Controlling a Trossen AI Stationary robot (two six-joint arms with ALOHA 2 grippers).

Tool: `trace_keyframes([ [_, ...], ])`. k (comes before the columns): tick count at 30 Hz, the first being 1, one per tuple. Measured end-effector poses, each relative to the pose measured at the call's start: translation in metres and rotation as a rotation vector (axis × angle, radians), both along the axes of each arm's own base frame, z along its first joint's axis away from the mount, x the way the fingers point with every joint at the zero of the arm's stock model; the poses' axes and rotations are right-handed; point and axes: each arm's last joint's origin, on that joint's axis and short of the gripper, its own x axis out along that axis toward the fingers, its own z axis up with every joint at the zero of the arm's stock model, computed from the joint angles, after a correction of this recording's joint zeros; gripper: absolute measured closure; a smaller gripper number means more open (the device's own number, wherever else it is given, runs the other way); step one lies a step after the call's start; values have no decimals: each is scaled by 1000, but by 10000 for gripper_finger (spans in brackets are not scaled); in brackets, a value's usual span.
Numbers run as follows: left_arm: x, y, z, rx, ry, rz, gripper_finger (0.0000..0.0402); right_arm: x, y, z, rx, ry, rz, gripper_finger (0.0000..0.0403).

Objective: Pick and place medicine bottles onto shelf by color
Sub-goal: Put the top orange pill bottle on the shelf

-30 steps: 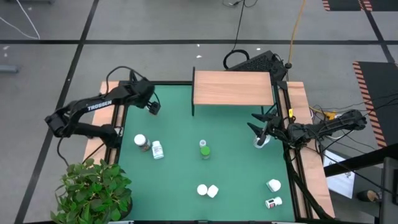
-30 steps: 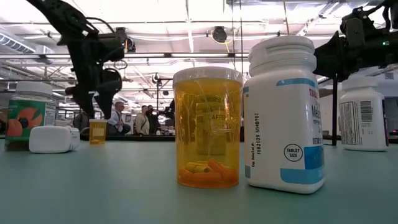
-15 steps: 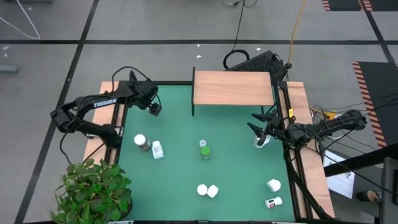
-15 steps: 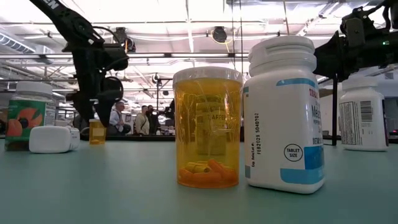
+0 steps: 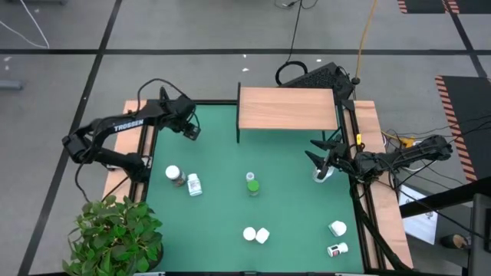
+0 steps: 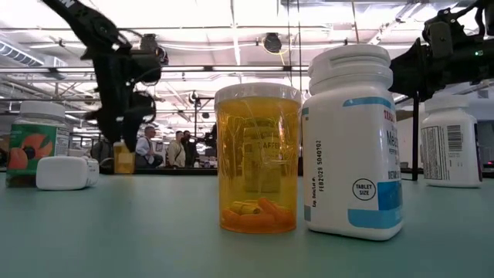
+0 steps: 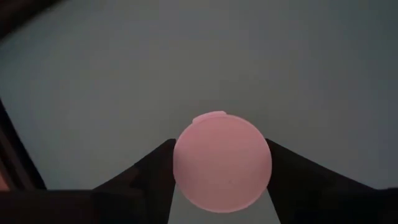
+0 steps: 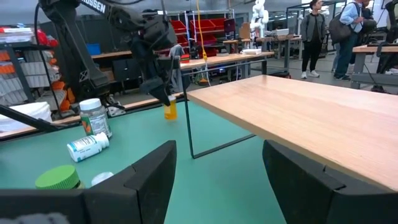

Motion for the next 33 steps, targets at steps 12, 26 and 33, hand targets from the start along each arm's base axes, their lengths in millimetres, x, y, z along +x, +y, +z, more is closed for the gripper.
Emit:
trace_keyframes([
  [12, 40, -3, 132, 182, -66, -123, 185, 0, 0, 0, 0, 1, 1, 167],
  [26, 118, 33, 197, 266, -83, -250, 178, 0, 0, -2, 19, 10, 2, 167],
  [33, 155, 56, 209, 326, -128, -318, 177, 0, 0, -2, 27, 6, 2, 167],
])
